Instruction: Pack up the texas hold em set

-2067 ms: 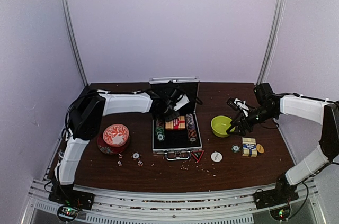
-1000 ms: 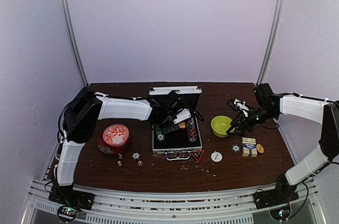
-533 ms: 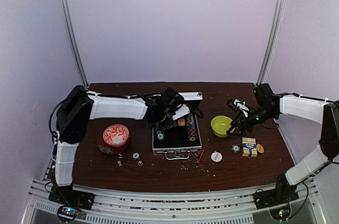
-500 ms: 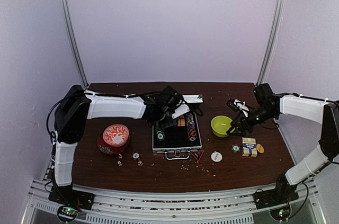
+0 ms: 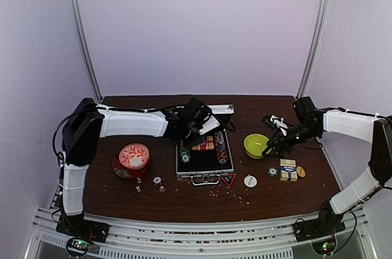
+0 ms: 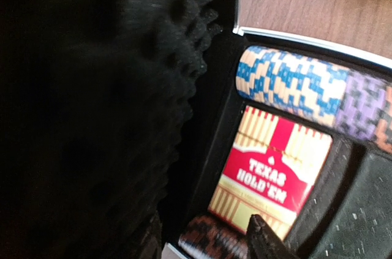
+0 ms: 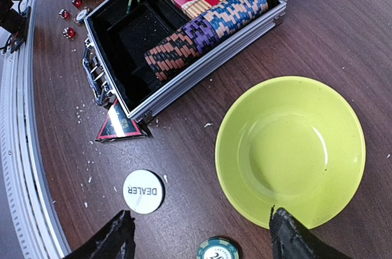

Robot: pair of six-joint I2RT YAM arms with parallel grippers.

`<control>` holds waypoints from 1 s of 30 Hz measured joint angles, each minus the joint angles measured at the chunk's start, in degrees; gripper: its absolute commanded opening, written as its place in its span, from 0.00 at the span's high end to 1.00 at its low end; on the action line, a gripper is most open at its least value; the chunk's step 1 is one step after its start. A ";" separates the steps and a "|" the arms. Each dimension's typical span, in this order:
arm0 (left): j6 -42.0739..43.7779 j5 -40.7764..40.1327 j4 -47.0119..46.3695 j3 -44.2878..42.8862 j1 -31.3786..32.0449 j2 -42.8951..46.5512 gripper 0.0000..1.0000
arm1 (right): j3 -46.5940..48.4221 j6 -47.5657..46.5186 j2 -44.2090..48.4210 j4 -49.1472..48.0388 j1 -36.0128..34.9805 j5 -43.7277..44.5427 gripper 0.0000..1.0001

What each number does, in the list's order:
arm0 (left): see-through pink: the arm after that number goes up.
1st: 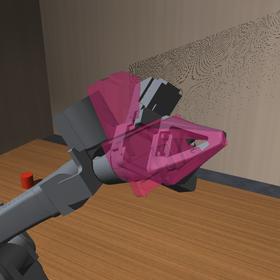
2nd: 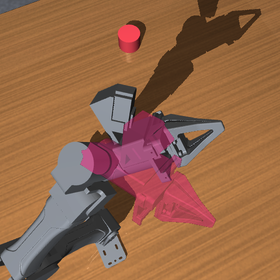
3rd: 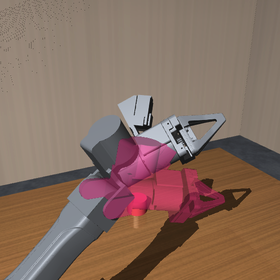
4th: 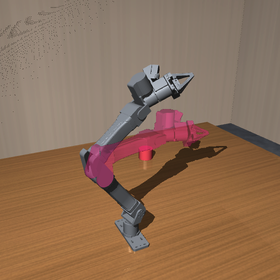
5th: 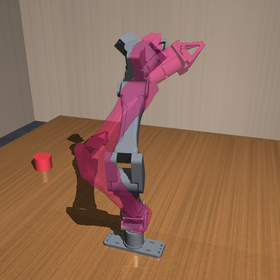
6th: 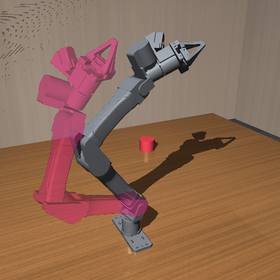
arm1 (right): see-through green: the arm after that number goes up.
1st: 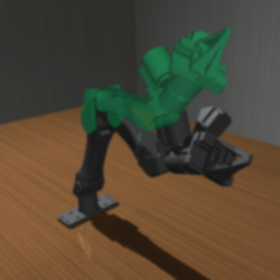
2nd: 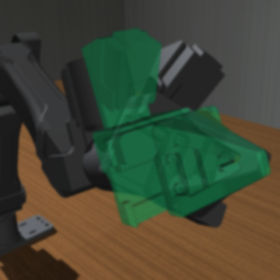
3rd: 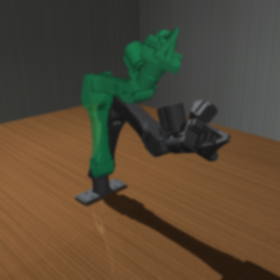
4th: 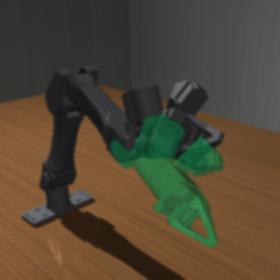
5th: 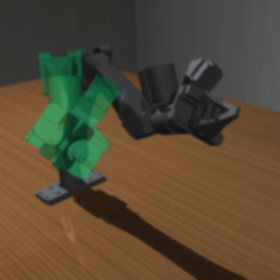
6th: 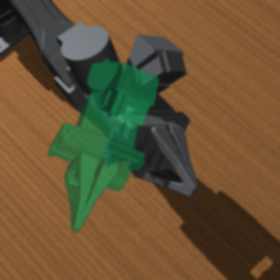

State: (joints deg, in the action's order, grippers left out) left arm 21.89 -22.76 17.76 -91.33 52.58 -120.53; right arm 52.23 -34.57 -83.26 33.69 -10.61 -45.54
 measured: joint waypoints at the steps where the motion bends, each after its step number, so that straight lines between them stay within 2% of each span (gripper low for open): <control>1: -0.17 -0.42 -0.13 -0.79 0.04 -1.16 0.54 | 0.00 0.00 0.00 0.00 0.00 0.02 0.24; 7: -1.25 -2.67 -0.50 -3.61 0.17 -5.49 0.54 | 0.00 0.24 0.00 -0.11 -0.02 0.81 0.24; 21: -1.90 -3.13 -1.05 -2.99 -0.52 -1.70 0.51 | 0.00 1.33 -0.02 -1.03 -0.02 2.16 0.24; 30: -2.03 -2.97 -1.81 -8.02 -4.17 -4.37 0.49 | 0.00 2.47 -0.04 -1.66 -0.02 2.19 0.24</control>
State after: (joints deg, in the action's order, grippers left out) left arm 19.86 -25.74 15.94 -99.35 48.40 -124.90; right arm 52.23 -32.10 -83.31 32.03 -10.63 -43.35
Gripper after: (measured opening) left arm 0.497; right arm 0.762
